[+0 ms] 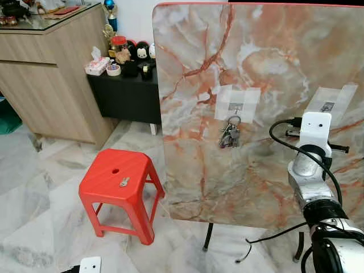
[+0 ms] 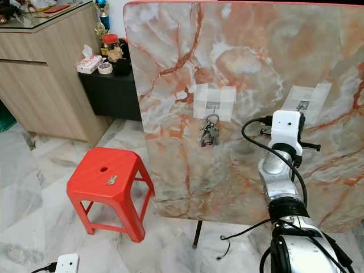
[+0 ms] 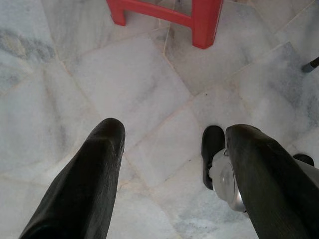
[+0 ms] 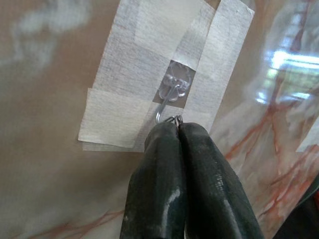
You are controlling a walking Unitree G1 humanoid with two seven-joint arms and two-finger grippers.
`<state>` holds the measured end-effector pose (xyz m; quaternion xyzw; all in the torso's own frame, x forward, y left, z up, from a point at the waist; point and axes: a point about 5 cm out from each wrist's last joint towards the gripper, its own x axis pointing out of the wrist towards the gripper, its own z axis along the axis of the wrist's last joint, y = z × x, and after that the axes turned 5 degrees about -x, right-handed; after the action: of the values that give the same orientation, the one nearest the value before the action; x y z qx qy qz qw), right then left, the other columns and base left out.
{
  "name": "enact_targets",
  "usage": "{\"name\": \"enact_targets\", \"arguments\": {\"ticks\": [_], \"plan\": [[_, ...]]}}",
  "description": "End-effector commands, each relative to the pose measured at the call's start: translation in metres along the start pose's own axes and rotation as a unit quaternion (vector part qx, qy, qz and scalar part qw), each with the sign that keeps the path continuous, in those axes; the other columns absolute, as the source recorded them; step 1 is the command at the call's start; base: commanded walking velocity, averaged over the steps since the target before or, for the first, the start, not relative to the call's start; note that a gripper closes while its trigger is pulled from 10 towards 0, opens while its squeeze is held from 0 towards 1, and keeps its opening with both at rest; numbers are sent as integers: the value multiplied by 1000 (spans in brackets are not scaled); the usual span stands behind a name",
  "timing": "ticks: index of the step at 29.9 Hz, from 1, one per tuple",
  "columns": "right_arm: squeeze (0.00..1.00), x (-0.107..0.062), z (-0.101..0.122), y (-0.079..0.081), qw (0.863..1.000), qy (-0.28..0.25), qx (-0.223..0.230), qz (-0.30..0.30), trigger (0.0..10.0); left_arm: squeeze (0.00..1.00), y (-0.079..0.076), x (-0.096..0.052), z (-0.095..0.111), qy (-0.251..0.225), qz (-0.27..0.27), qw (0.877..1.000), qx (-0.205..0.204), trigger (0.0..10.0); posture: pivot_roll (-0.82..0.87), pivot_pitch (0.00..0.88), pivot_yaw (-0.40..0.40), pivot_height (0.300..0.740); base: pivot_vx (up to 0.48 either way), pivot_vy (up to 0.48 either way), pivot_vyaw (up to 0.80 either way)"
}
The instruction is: Hang keys on a hook
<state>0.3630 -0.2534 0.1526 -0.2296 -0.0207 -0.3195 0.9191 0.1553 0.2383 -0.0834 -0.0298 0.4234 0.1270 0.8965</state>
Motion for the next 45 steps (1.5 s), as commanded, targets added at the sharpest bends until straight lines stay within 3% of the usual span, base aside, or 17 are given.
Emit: {"name": "enact_targets", "arguments": {"ticks": [1, 7, 15, 27, 32, 45], "plan": [[0, 4, 8, -6, 999, -18, 5, -26, 10000, 0, -1, 0, -2, 5, 2, 1000, 1, 10000, 31, 0, -10, 740, 0, 0, 0], [0, 3, 8, -7, 999, -23, 3, -44, 10000, 0, -3, 0, -2, 4, 0, 1000, 1, 10000, 31, 0, -10, 740, 0, 0, 0], [0, 0, 13, 2, 998, -49, -28, -16, 10000, 0, -2, 0, -1, 3, 0, 1000, 0, 10000, 34, 0, -11, 740, 0, 0, 0], [0, -1, 10, 4, 999, -30, -39, -22, 10000, 0, -4, 1, 1, -3, -2, 1000, -1, 10000, 34, 0, -11, 740, 0, 0, 0], [0, -2, 2, -2, 999, -6, -22, -46, 10000, 0, -4, 1, 1, -4, -5, 1000, -1, 10000, 33, 0, -8, 740, 0, 0, 0], [0, -1, 5, 2, 999, -14, -35, -29, 10000, 0, -3, 0, 1, -4, -5, 1000, -1, 10000, 35, 0, -7, 740, 0, 0, 0]]}}
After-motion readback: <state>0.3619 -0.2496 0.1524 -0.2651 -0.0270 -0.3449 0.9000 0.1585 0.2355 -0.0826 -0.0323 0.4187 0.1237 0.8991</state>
